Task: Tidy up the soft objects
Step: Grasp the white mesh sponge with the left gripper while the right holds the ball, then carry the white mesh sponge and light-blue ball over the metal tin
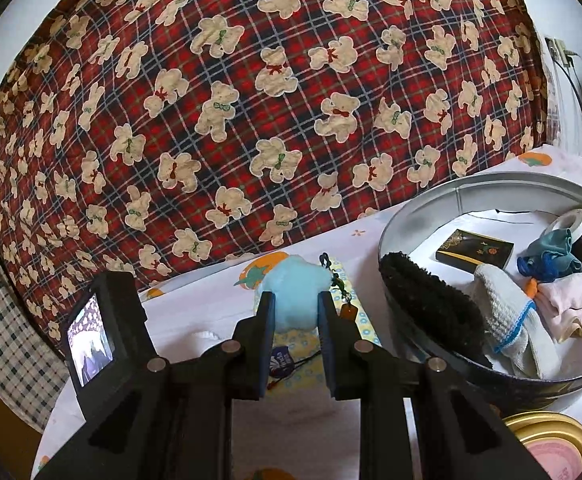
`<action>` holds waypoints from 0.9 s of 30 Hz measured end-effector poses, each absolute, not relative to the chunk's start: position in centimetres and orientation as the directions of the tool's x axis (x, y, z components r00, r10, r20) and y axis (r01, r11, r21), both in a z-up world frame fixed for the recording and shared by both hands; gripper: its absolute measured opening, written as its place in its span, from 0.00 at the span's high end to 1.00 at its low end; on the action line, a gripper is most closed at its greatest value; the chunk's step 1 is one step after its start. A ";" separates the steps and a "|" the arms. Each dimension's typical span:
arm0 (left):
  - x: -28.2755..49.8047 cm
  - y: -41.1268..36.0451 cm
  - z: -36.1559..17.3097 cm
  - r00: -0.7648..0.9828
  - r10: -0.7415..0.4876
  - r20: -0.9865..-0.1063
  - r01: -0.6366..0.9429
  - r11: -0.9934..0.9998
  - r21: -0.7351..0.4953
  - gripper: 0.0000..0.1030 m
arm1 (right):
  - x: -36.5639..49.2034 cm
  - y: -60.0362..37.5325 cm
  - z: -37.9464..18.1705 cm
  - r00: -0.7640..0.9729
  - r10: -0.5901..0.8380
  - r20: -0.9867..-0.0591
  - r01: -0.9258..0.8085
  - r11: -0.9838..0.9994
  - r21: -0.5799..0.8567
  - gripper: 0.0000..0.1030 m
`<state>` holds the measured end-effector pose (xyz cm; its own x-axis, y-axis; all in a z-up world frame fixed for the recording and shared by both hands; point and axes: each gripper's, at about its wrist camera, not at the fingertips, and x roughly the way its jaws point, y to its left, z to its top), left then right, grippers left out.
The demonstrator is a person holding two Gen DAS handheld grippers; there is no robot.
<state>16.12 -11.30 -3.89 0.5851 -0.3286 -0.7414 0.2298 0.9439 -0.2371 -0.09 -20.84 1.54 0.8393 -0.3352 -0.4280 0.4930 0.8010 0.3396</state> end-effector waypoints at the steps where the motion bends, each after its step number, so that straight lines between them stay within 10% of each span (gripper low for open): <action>1: 16.2 -11.2 -3.8 0.585 -0.334 -0.739 0.232 0.942 -0.243 0.81 | -0.1 -20.8 1.5 0.839 -0.336 -0.428 0.493 0.801 0.339 0.78; 27: 8.1 -5.1 0.8 0.845 -0.287 -0.452 0.259 0.958 -0.123 0.87 | -1.1 -17.5 2.1 0.883 -0.317 -0.346 0.400 0.894 0.202 0.77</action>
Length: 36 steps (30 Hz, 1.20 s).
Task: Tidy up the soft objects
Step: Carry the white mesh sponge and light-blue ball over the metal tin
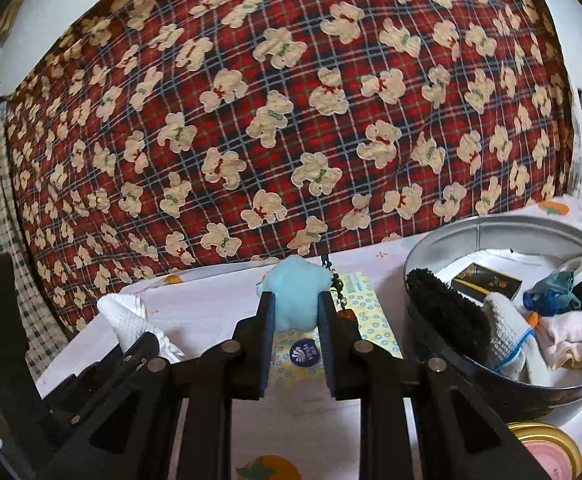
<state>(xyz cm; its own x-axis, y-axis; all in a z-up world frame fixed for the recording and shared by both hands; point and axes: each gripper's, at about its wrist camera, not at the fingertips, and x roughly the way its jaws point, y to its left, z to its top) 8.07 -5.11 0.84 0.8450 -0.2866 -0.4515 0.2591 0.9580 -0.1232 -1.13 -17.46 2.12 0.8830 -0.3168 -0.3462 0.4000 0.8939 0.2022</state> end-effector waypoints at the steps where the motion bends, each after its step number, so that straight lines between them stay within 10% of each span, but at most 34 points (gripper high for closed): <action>1: 7.9 -5.1 0.9 0.847 -0.283 -0.449 0.258 0.959 -0.118 0.87 | -1.3 -17.3 2.1 0.883 -0.321 -0.342 0.399 0.897 0.189 0.77; 36: 2.9 -2.5 1.1 0.886 -0.227 -0.404 0.201 0.974 -0.106 0.87 | -5.4 -15.1 2.0 0.913 -0.272 -0.303 0.318 0.941 0.113 0.77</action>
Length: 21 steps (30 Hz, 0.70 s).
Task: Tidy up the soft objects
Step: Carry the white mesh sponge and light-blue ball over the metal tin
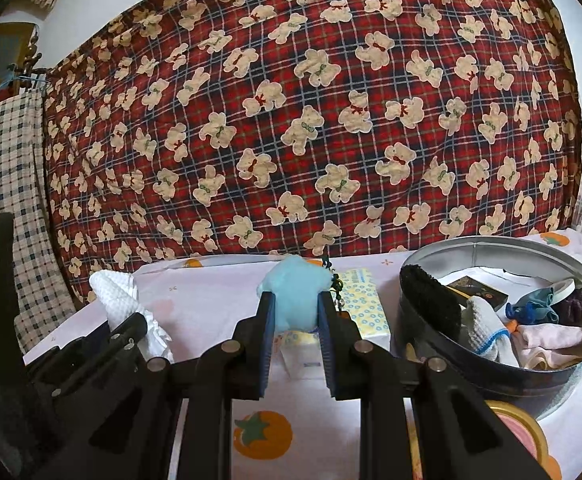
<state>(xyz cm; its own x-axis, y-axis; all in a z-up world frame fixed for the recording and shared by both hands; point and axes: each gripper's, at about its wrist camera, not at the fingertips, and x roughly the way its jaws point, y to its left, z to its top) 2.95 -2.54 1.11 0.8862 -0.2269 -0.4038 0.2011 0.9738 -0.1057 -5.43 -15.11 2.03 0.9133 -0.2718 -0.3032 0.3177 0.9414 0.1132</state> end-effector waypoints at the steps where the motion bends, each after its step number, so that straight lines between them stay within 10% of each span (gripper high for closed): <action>1: 2.7 -2.6 1.1 0.887 -0.225 -0.403 0.201 0.974 -0.101 0.87 | -5.7 -15.0 2.0 0.914 -0.271 -0.302 0.315 0.943 0.109 0.77; 21: 0.0 -2.0 1.0 0.892 -0.214 -0.399 0.193 0.977 -0.093 0.87 | -7.7 -16.0 1.8 0.917 -0.261 -0.301 0.308 0.944 0.119 0.77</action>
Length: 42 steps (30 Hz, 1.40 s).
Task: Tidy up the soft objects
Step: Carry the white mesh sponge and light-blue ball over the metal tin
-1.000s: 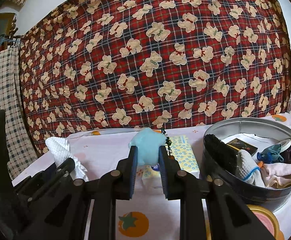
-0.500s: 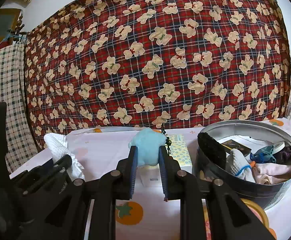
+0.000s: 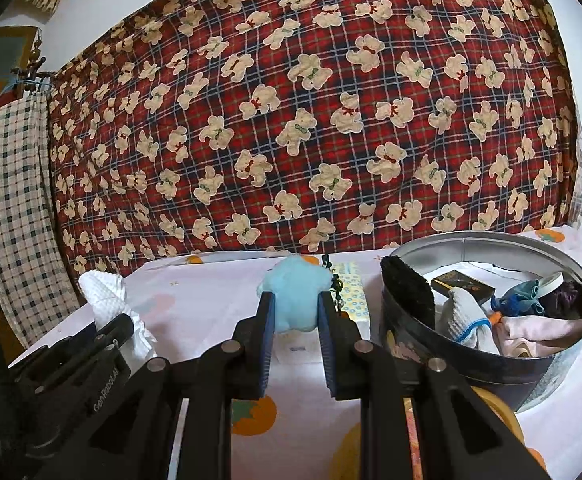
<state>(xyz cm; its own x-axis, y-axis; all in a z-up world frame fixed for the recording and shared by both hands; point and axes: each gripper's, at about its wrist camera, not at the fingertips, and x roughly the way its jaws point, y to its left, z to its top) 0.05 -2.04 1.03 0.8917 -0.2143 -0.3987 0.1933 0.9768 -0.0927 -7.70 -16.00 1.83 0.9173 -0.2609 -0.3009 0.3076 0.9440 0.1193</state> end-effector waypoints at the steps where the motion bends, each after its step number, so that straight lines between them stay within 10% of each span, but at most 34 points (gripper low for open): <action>1: -0.1 -2.1 1.0 0.892 -0.212 -0.398 0.193 0.977 -0.090 0.87 | -7.8 -16.0 1.8 0.918 -0.259 -0.299 0.305 0.945 0.117 0.77; 42: -4.0 -5.0 2.0 0.867 -0.312 -0.389 0.277 0.950 -0.144 0.87 | -12.5 -19.2 3.0 0.903 -0.318 -0.289 0.339 0.941 0.022 0.77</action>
<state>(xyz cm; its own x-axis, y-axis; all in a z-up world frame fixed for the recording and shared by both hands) -3.99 -5.00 1.98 0.8667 -0.3117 -0.3894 0.2770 0.9500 -0.1439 -12.48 -19.18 2.98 0.9030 -0.3184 -0.2886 0.3387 0.9406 0.0221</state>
